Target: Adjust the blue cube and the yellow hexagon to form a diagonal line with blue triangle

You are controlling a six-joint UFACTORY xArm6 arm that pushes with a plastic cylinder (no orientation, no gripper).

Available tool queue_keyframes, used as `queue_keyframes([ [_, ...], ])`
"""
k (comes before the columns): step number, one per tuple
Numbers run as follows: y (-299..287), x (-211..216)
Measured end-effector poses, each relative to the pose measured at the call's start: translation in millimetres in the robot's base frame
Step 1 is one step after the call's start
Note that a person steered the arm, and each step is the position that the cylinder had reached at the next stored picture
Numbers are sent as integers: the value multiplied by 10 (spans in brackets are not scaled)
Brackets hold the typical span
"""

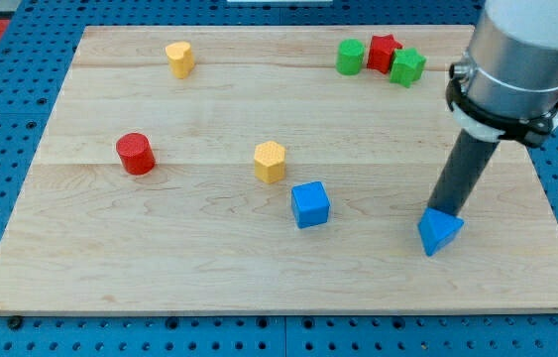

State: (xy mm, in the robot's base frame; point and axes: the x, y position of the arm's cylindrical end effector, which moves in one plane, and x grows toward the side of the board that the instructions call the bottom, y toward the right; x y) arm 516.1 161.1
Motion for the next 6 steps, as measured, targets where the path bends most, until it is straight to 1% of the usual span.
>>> queue_keyframes([
  [1,-161,-388],
  [2,-959,-497],
  [4,-2334,-394],
  [5,-2299,-318],
  [6,-1980,56],
])
